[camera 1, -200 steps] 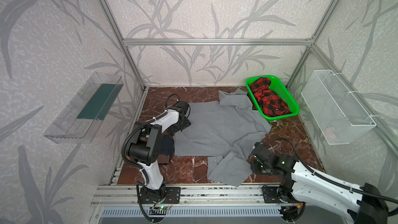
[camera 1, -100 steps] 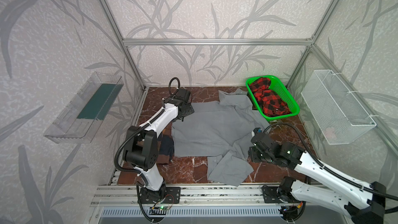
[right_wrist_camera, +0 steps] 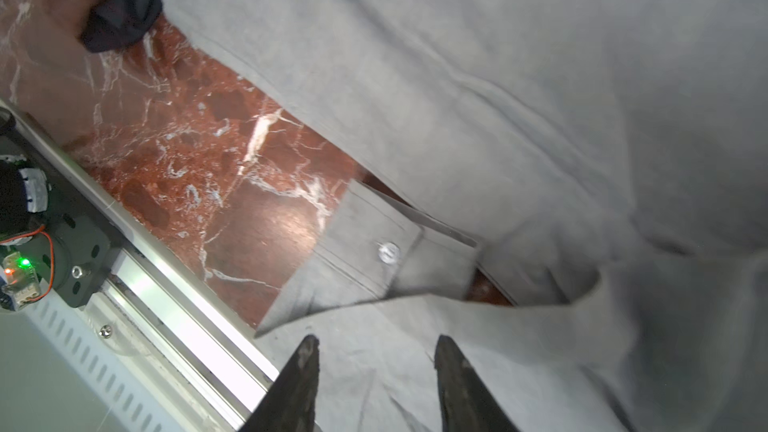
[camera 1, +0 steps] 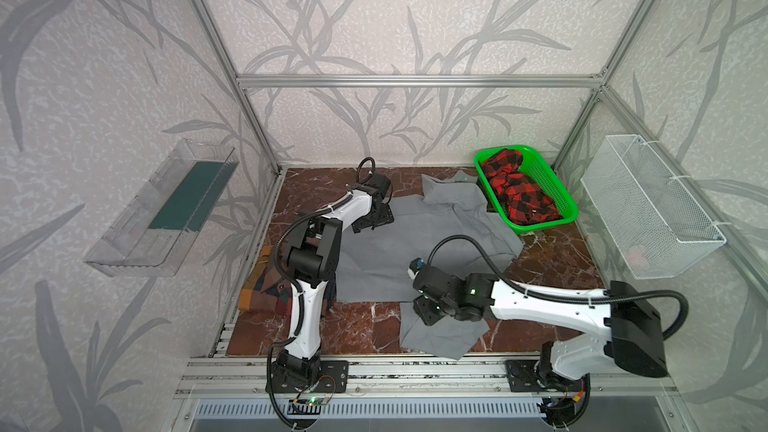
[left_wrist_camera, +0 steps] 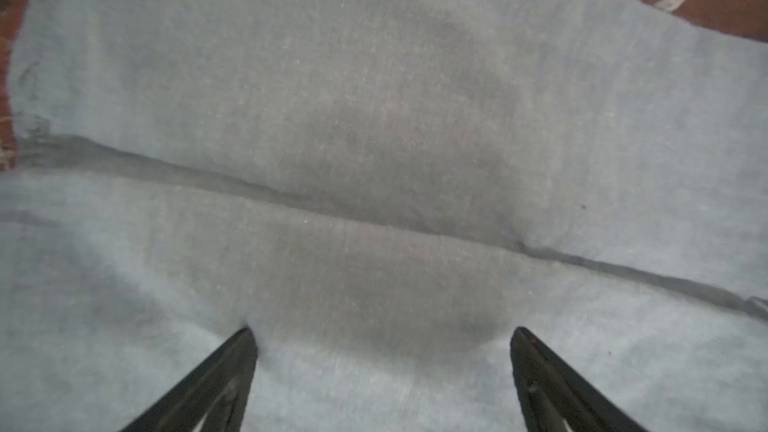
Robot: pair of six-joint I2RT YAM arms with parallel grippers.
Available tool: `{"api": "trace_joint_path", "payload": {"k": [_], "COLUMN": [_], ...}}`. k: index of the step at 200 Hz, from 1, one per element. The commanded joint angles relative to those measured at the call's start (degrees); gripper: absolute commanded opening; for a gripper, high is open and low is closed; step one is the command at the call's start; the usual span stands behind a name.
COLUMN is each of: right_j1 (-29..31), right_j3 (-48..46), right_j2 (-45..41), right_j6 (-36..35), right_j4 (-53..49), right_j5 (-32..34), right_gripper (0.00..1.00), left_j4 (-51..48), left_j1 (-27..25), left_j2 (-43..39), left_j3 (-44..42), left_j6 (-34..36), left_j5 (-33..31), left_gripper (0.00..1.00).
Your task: Fold and stack the long sleeve shirts
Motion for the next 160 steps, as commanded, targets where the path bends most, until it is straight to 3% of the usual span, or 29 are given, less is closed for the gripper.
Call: {"api": "trace_joint_path", "payload": {"k": [1, 37, 55, 105, 139, 160], "right_j1": [0.5, 0.4, -1.0, -3.3, -3.6, -3.2], "right_j3": [2.8, 6.0, 8.4, 13.9, 16.0, 11.2], "right_j2": [5.5, 15.2, 19.1, 24.2, 27.8, 26.3], "right_j6": [-0.8, -0.7, 0.3, 2.9, 6.3, 9.7], "right_j4": [8.0, 14.0, 14.5, 8.6, 3.1, 7.1], "right_j5": [1.8, 9.2, 7.5, 11.7, 5.8, 2.7], "right_gripper": [0.46, 0.43, 0.42, 0.39, 0.37, 0.36], "left_j4": [-1.9, -2.2, -2.5, -2.8, -3.6, -5.0], "left_j1": [0.2, 0.3, 0.4, 0.6, 0.9, 1.0], "left_j2": [1.0, 3.3, 4.1, 5.5, 6.8, 8.6], "left_j3": [2.8, 4.3, 5.2, 6.4, 8.3, 10.9], "left_j6": [0.9, 0.6, 0.6, 0.4, 0.8, 1.1], "left_j5": [0.1, -0.1, 0.0, 0.2, 0.1, 0.1], "left_gripper": [0.96, 0.96, 0.96, 0.96, 0.96, 0.96]}}
